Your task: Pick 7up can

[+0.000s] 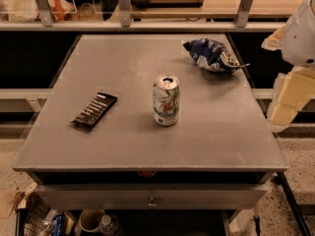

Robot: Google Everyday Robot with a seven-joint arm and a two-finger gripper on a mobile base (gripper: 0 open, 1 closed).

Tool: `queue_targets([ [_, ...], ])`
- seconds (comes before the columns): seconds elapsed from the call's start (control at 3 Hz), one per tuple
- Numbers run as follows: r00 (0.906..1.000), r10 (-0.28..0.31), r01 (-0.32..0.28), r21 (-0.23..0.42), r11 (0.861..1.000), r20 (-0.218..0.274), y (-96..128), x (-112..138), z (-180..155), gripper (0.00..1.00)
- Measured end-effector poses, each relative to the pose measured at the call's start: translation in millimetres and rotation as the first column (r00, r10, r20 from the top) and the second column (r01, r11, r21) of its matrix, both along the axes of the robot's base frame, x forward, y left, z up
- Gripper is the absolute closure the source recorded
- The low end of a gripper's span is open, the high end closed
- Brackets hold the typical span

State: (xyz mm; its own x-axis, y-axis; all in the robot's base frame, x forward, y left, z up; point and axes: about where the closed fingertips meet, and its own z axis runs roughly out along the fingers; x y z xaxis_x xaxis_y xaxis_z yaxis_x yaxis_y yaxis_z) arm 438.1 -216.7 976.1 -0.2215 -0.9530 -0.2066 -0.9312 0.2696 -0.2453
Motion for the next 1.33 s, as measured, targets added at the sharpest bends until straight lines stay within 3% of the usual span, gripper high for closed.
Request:
queue_targets([
  [0.67, 0.9998, -0.019, 0.019, 0.034, 0.999, 0.008, -1, 1, 3, 0.00],
  [1.0, 0.9886, -0.143, 0.132, 0.182, 0.974, 0.047, -35, 11, 8, 0.00],
  [1.33, 0.9646, -0.243, 0.187, 0.384, 0.904, 0.102, -62, 14, 6, 0.00],
])
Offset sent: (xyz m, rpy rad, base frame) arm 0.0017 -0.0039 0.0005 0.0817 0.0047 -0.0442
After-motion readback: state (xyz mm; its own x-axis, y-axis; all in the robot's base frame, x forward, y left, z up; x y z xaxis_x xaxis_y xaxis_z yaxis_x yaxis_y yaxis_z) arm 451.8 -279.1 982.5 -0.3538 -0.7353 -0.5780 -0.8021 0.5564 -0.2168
